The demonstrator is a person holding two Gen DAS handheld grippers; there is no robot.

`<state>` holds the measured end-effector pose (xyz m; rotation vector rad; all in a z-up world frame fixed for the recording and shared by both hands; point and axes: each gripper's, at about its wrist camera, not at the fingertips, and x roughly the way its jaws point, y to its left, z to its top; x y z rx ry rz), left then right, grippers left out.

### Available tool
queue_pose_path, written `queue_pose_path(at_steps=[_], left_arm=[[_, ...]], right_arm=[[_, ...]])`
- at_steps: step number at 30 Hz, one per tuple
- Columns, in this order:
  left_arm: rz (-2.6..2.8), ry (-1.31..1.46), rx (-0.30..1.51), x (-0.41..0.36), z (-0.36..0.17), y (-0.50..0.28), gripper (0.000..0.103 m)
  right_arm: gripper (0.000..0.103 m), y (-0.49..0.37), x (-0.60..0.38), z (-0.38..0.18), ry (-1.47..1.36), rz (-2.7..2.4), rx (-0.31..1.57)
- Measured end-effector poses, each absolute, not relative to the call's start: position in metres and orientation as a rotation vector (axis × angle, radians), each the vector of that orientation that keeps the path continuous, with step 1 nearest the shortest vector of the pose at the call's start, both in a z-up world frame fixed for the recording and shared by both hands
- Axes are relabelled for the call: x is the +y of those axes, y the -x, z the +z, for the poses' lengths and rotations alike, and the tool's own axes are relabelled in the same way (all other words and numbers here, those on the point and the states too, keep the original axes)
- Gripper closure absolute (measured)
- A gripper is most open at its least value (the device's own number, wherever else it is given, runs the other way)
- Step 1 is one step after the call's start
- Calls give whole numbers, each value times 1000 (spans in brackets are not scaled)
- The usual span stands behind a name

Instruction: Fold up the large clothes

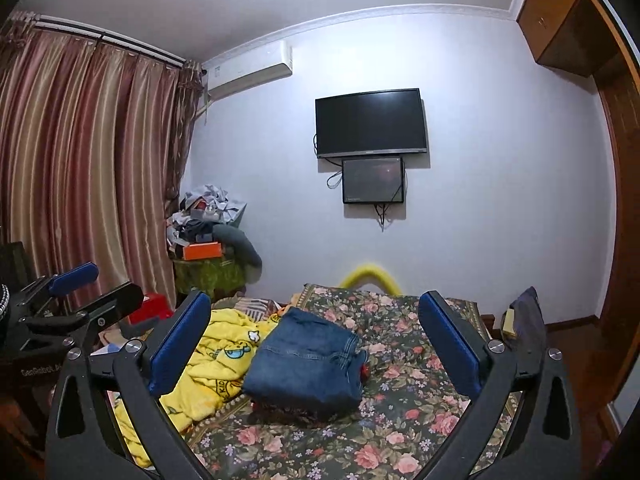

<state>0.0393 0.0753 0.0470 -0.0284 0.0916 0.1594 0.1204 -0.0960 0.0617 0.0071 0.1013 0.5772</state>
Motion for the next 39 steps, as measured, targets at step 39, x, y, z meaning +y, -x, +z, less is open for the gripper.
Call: queue_pose_path(at_steps=[39], left_arm=[[166,65,169,86,31,-62,1]], right_arm=[[0,-121,-95,54,16,576,168]])
